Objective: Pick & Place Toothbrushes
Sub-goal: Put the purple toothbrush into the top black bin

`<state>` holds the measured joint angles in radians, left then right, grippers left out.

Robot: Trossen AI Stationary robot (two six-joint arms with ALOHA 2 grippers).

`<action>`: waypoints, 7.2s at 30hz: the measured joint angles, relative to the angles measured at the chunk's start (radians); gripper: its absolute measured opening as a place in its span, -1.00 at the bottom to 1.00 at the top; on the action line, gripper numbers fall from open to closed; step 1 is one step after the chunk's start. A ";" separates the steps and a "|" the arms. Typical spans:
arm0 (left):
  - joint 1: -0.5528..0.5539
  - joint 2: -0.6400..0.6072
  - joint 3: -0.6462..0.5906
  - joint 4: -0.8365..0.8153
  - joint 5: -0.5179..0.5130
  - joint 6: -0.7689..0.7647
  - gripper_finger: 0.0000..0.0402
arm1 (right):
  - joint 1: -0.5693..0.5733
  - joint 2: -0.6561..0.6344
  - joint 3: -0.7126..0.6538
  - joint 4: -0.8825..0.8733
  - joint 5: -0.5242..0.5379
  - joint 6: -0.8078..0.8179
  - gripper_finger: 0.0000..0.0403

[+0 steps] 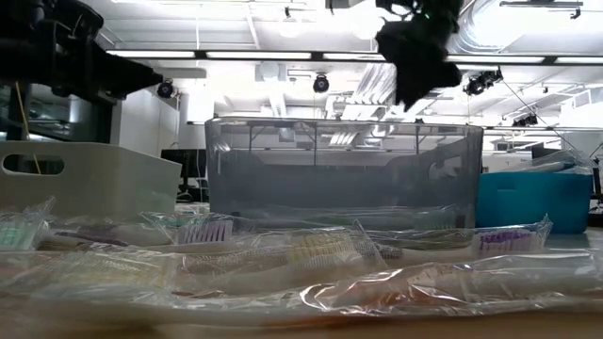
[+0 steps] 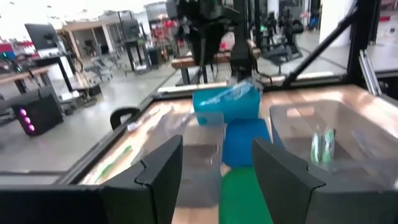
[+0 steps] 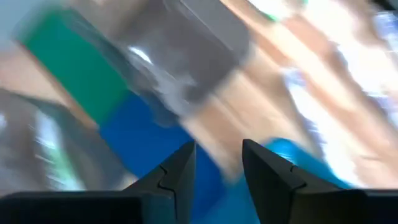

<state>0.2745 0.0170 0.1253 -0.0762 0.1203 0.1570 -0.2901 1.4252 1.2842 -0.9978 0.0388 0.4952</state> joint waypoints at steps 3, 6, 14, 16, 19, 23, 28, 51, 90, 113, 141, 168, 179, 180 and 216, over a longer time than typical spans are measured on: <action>0.000 0.000 0.000 -0.049 0.000 0.000 -0.07 | -0.058 0.006 -0.003 -0.076 0.041 -0.163 -0.35; 0.000 0.000 0.000 -0.095 -0.001 0.001 -0.07 | -0.128 0.006 -0.029 -0.061 0.065 -0.308 -0.31; 0.000 0.000 0.000 -0.152 -0.001 0.003 -0.07 | -0.339 0.007 -0.113 0.031 -0.008 -0.455 -0.25; 0.000 0.000 0.000 -0.161 -0.001 0.003 -0.07 | -0.384 0.007 -0.131 0.060 -0.031 -0.455 -0.25; 0.000 0.000 0.000 -0.166 -0.001 0.003 -0.07 | -0.448 0.007 -0.157 0.112 -0.076 -0.484 -0.25; 0.000 0.000 0.000 -0.167 -0.001 0.003 -0.07 | -0.508 0.007 -0.184 0.182 -0.107 -0.537 -0.25; 0.000 0.000 0.000 -0.167 -0.001 0.003 -0.07 | -0.546 0.007 -0.186 0.200 -0.213 -0.571 -0.25; 0.000 0.000 0.001 -0.166 -0.001 0.002 -0.07 | -0.461 0.254 -0.186 0.200 -0.351 -0.840 -0.25; 0.000 0.000 0.001 -0.166 -0.001 0.002 -0.07 | -0.453 0.351 -0.190 0.290 -0.136 -0.765 -0.99; 0.000 0.000 0.001 -0.166 -0.001 0.002 -0.07 | -0.378 0.086 0.030 0.249 -0.330 -0.706 -0.99; 0.000 0.000 0.001 -0.166 -0.001 0.002 -0.07 | -0.188 0.476 0.385 0.191 -0.440 -0.300 -0.98; 0.000 0.000 0.001 -0.166 -0.001 0.002 -0.07 | -0.155 0.595 0.386 0.247 -0.452 -0.263 -0.86; 0.000 0.000 0.001 -0.166 -0.001 0.002 -0.07 | -0.165 0.518 0.386 0.169 -0.418 -0.255 -0.27; 0.000 0.000 0.001 -0.166 -0.001 0.002 -0.07 | -0.171 0.503 0.386 0.147 -0.386 -0.256 -0.25; 0.000 0.000 0.001 -0.166 0.000 0.002 -0.07 | -0.570 0.463 -0.040 0.181 -0.079 -1.018 -0.27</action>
<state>0.2745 0.0170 0.1261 -0.2424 0.1199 0.1593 -0.8597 1.8877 1.2445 -0.8168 -0.0400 -0.5233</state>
